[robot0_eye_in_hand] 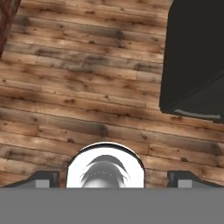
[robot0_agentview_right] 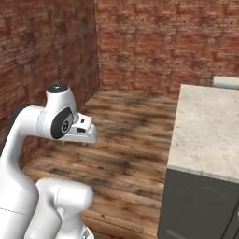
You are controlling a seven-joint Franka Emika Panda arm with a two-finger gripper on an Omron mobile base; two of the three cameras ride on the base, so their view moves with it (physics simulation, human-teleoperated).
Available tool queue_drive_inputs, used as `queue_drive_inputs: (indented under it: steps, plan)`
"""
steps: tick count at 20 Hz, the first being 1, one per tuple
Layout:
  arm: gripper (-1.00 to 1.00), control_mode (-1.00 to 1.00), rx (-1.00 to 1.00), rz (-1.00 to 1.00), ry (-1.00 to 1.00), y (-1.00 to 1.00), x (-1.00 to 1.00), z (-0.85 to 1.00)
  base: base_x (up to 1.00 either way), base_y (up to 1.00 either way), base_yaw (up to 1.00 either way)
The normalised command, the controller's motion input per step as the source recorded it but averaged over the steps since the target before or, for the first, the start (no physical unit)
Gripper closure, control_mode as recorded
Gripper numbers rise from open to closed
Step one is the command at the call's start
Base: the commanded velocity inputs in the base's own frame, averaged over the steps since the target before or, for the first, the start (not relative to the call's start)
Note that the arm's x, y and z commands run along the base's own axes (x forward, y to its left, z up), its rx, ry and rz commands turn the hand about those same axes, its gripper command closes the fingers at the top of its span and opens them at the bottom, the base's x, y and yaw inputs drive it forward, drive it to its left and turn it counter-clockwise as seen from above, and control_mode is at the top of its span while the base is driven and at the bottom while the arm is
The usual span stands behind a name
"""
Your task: Navigate to the microwave.
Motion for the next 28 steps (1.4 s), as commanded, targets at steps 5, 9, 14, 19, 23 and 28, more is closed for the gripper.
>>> queue_drive_inputs:
  steps: [5, 9, 14, 19, 23, 28]
  plan:
    - [-1.00, 1.00, 0.00, 0.00, 0.00, 0.00, 0.00, 0.00, 0.12, 0.82, 0.51]
    - [-1.00, 1.00, 0.00, 0.00, 0.00, 0.00, 0.00, 0.00, 0.00, 0.51, 0.57]
    - [-1.00, 1.00, 0.00, 0.00, 0.00, 0.00, 0.00, 0.00, -0.31, 0.07, 0.60]
    - [-1.00, 1.00, 0.00, 0.00, 0.00, 0.00, 0.00, 0.00, -0.60, -0.12, 0.71]
    - [-1.00, 1.00, 0.00, 0.00, 0.00, 0.00, 0.00, 0.00, -0.37, -0.01, 0.83]
    - [-1.00, 1.00, 0.00, 0.00, 0.00, 0.00, 0.00, 0.00, -0.04, 0.00, 0.92]
